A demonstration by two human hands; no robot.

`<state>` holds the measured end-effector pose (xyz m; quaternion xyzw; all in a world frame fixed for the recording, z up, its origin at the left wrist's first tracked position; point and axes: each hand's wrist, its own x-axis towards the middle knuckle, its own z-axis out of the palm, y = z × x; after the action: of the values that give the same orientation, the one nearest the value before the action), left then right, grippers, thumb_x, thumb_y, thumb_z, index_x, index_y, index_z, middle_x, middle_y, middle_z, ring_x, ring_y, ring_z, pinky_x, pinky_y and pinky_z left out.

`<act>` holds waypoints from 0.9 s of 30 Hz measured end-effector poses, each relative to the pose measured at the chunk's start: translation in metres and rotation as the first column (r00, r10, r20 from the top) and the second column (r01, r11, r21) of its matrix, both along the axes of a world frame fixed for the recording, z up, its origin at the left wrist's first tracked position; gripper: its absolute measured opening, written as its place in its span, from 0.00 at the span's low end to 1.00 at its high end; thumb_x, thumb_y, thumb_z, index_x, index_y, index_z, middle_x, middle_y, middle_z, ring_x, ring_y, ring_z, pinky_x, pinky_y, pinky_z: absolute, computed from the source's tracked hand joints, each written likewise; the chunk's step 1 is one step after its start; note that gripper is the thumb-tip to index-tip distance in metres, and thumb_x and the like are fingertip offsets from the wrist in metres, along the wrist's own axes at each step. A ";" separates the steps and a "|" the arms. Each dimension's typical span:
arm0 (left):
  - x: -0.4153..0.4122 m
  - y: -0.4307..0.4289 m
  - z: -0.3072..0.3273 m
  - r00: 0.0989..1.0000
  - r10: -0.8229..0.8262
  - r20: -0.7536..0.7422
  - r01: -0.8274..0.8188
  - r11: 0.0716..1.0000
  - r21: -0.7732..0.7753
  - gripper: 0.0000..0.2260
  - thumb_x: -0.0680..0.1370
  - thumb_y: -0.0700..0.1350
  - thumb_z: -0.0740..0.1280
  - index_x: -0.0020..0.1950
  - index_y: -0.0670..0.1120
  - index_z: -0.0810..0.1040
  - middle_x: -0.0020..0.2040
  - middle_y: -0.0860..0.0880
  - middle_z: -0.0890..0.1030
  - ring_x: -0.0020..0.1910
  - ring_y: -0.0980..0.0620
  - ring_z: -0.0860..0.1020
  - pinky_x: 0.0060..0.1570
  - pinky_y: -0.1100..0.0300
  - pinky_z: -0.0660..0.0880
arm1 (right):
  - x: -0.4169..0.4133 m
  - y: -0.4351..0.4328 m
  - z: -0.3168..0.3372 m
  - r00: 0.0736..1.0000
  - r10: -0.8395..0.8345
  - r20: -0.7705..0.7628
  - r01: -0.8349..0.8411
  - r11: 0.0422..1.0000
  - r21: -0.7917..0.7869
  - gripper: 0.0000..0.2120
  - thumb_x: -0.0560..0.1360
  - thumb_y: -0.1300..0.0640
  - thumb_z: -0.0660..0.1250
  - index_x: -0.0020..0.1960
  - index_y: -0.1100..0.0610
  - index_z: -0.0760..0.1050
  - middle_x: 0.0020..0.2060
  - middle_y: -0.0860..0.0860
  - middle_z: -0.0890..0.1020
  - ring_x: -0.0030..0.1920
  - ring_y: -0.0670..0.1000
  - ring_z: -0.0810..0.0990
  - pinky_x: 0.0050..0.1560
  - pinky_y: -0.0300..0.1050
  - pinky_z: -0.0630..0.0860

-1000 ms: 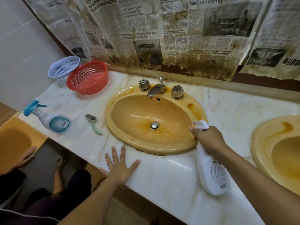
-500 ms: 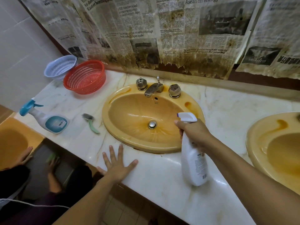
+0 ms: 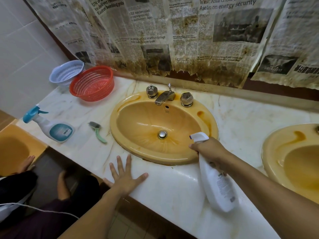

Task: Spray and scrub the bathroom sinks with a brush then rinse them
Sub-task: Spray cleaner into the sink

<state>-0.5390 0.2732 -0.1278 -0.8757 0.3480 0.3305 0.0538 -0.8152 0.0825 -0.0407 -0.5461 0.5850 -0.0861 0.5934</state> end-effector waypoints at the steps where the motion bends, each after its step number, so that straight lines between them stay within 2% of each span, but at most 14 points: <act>1: 0.000 0.000 -0.001 1.000 0.002 0.003 -0.002 1.000 -0.006 0.53 0.65 0.84 0.53 0.76 0.65 0.24 0.76 0.55 0.19 0.77 0.43 0.22 0.71 0.25 0.34 | 0.003 0.003 0.000 0.999 -0.047 0.027 0.047 0.999 -0.010 0.09 0.73 0.46 0.74 0.43 0.50 0.77 0.38 0.53 0.80 0.34 0.52 0.77 0.34 0.43 0.70; 5: 0.006 0.002 -0.003 1.000 -0.006 -0.006 0.006 1.000 -0.023 0.53 0.65 0.83 0.54 0.77 0.66 0.25 0.77 0.54 0.20 0.78 0.42 0.24 0.71 0.25 0.34 | 0.018 0.015 0.011 0.971 -0.141 0.192 0.145 0.989 -0.008 0.14 0.72 0.44 0.75 0.42 0.56 0.82 0.39 0.57 0.86 0.36 0.55 0.81 0.42 0.50 0.76; 8: 0.016 0.003 -0.006 0.998 -0.050 -0.024 0.049 0.998 -0.033 0.53 0.66 0.83 0.56 0.78 0.66 0.28 0.78 0.53 0.22 0.79 0.40 0.26 0.72 0.25 0.37 | 0.030 0.028 0.023 0.940 -0.184 0.287 0.186 0.982 0.023 0.12 0.73 0.45 0.75 0.50 0.52 0.82 0.37 0.57 0.86 0.38 0.57 0.85 0.44 0.50 0.78; 10: 0.031 0.006 -0.003 0.996 -0.093 0.010 0.093 0.990 -0.103 0.50 0.68 0.82 0.59 0.81 0.66 0.37 0.82 0.52 0.32 0.81 0.40 0.34 0.74 0.29 0.42 | 0.041 0.037 0.026 0.915 -0.220 0.337 0.231 0.973 0.006 0.12 0.74 0.47 0.76 0.53 0.50 0.82 0.39 0.54 0.87 0.39 0.56 0.85 0.43 0.47 0.76; 12: 0.056 0.012 0.001 0.987 -0.142 0.070 0.154 0.961 -0.228 0.44 0.69 0.79 0.63 0.80 0.66 0.50 0.82 0.51 0.45 0.81 0.42 0.46 0.76 0.36 0.50 | 0.055 0.045 0.030 0.877 -0.293 0.380 0.320 0.947 -0.009 0.13 0.73 0.49 0.76 0.56 0.51 0.82 0.45 0.50 0.87 0.35 0.53 0.84 0.40 0.46 0.76; 14: 0.089 0.016 0.004 0.979 -0.168 0.112 0.193 0.939 -0.283 0.43 0.70 0.77 0.65 0.81 0.63 0.54 0.82 0.49 0.49 0.80 0.43 0.50 0.76 0.40 0.53 | 0.071 0.054 0.034 0.836 -0.379 0.397 0.406 0.914 0.018 0.13 0.74 0.48 0.76 0.54 0.54 0.82 0.47 0.51 0.87 0.34 0.52 0.82 0.39 0.47 0.78; 17: 0.143 0.017 0.006 0.980 -0.158 0.122 0.186 0.946 -0.264 0.50 0.70 0.76 0.66 0.84 0.57 0.49 0.84 0.47 0.42 0.82 0.42 0.45 0.78 0.41 0.49 | 0.097 0.065 0.039 0.802 -0.464 0.377 0.495 0.869 0.018 0.12 0.73 0.43 0.76 0.41 0.52 0.83 0.41 0.54 0.87 0.34 0.53 0.82 0.44 0.52 0.79; 20: 0.184 0.009 0.006 0.959 -0.261 0.107 0.277 0.942 -0.189 0.54 0.69 0.78 0.65 0.84 0.57 0.42 0.84 0.47 0.34 0.83 0.43 0.37 0.79 0.40 0.42 | 0.124 0.076 0.042 0.790 -0.511 0.341 0.549 0.835 -0.021 0.16 0.72 0.40 0.75 0.34 0.50 0.82 0.34 0.54 0.84 0.36 0.55 0.82 0.47 0.55 0.79; 24: 0.203 0.004 -0.002 0.928 -0.372 0.007 0.371 0.922 -0.112 0.55 0.69 0.80 0.61 0.81 0.60 0.30 0.79 0.48 0.23 0.79 0.43 0.26 0.75 0.35 0.32 | 0.157 0.093 0.044 0.752 -0.583 0.308 0.625 0.779 -0.053 0.18 0.73 0.41 0.74 0.34 0.54 0.79 0.29 0.54 0.82 0.34 0.56 0.81 0.46 0.54 0.78; 27: 0.208 0.002 -0.004 0.912 -0.409 -0.041 0.404 0.911 -0.088 0.55 0.70 0.80 0.59 0.76 0.59 0.23 0.73 0.50 0.18 0.77 0.42 0.23 0.73 0.33 0.30 | 0.179 0.103 0.039 0.690 -0.656 0.306 0.698 0.715 -0.042 0.15 0.74 0.46 0.75 0.37 0.56 0.77 0.30 0.54 0.81 0.31 0.55 0.81 0.42 0.53 0.79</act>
<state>-0.3314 0.2754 -0.1316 -0.7755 0.5364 0.3238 0.0774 -0.6364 0.1852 -0.0014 -0.3187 0.6504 -0.4176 0.5486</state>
